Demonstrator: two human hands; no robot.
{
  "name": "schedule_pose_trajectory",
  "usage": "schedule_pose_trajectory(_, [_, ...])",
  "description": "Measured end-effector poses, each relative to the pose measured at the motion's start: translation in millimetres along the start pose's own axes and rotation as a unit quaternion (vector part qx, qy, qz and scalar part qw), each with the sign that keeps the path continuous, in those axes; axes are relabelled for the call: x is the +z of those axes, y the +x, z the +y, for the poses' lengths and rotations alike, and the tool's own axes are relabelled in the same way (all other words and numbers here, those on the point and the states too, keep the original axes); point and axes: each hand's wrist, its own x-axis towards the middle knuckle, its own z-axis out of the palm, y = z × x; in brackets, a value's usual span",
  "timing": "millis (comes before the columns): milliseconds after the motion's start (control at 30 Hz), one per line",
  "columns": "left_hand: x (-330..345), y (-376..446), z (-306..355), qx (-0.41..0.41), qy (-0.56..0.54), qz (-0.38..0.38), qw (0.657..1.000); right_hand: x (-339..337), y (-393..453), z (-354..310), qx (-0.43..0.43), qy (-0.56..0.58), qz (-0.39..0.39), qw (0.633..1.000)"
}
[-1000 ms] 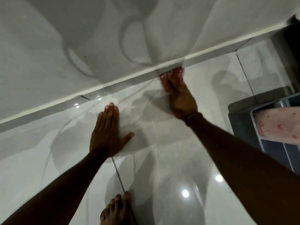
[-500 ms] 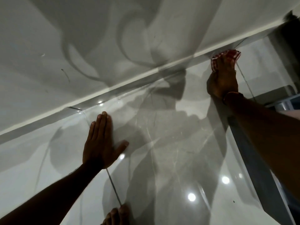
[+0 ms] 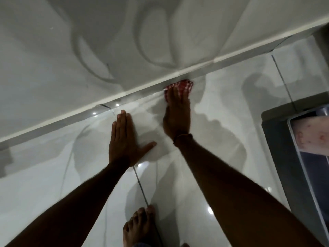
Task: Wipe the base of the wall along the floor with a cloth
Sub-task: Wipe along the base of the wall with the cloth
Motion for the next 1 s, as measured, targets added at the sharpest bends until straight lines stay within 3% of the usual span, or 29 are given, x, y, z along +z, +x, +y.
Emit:
schedule_pose_trajectory(100, [-3, -1, -12, -0.022, -0.006, -0.010, 1.000, 19, -19, -40, 0.003, 0.038, -0.042, 0.998])
schedule_pose_trajectory(300, [-9, -8, -37, 0.008, 0.010, -0.020, 1.000, 40, -41, -58, -0.098, -0.008, -0.096, 0.991])
schedule_pose_trajectory(567, [-9, -10, -40, 0.011, 0.010, -0.009, 1.000, 42, -42, -59, -0.111, -0.037, -0.078, 0.990])
schedule_pose_trajectory(700, [-7, -9, -37, 0.011, 0.023, -0.002, 1.000, 31, -32, -34, -0.140, -0.070, -0.094, 0.983])
schedule_pose_trajectory(1000, [-10, 0, -38, 0.018, 0.061, -0.001, 0.998, -69, 45, 126, -0.012, -0.122, -0.050, 0.991])
